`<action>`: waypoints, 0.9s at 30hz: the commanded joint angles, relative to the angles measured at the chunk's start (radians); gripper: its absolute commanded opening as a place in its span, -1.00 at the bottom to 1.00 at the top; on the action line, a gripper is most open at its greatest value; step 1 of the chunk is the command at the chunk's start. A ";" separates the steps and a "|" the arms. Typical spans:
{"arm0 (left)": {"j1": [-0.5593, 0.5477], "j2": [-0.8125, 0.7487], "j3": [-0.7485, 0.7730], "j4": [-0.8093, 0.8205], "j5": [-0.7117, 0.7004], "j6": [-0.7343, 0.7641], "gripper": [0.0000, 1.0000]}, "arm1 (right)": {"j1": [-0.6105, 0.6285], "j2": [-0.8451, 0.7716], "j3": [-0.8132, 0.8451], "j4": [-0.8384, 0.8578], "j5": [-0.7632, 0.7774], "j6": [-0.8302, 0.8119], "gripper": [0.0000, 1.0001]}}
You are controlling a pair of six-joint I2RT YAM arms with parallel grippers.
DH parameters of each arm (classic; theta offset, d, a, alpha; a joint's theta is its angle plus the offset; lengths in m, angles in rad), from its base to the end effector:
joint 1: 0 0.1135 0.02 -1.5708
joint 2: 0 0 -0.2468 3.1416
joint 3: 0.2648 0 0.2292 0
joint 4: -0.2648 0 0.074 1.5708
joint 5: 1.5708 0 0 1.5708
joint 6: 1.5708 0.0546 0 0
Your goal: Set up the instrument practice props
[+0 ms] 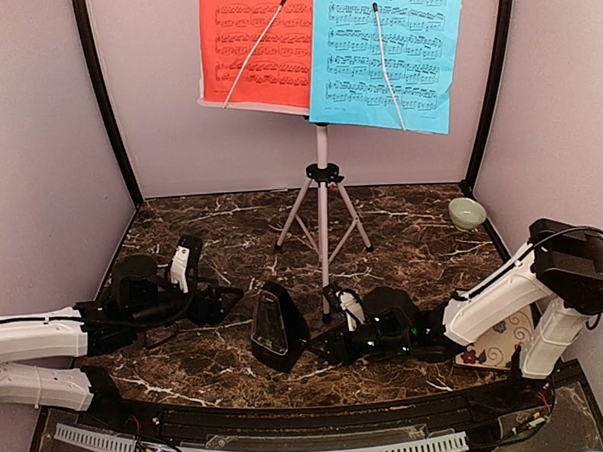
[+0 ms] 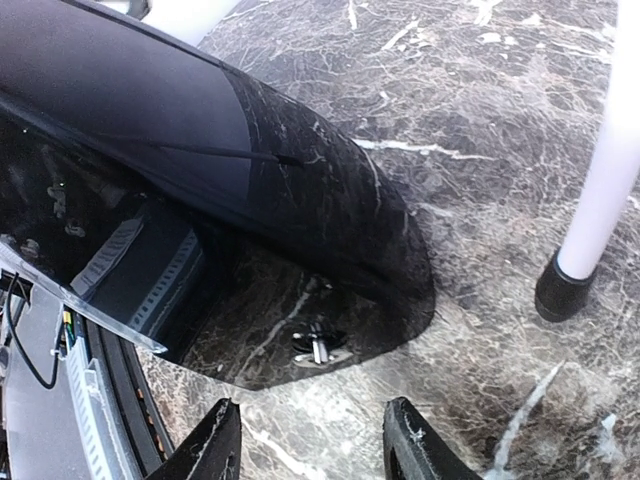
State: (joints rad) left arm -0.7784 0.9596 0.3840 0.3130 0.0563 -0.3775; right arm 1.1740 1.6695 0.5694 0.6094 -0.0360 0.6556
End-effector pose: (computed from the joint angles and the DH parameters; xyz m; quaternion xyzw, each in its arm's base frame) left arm 0.1550 -0.1572 0.2122 0.1747 0.7740 -0.3510 0.4972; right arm 0.1186 0.2881 0.1286 -0.2287 0.8265 0.4168 0.3013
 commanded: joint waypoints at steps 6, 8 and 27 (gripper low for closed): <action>-0.286 -0.121 -0.068 -0.130 -0.149 0.047 0.83 | 0.001 0.018 -0.013 0.104 0.026 -0.008 -0.03; -0.352 -0.133 -0.092 -0.098 -0.219 0.032 0.84 | 0.000 0.019 -0.015 0.107 0.025 -0.006 -0.03; -0.469 0.284 0.098 0.187 -0.431 0.068 0.98 | 0.001 0.009 -0.024 0.110 0.039 0.001 0.07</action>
State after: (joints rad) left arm -1.2438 1.1946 0.4522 0.3988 -0.3748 -0.3370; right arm 1.1736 1.6867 0.5575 0.6788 -0.0174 0.6544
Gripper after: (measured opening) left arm 0.988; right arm 0.515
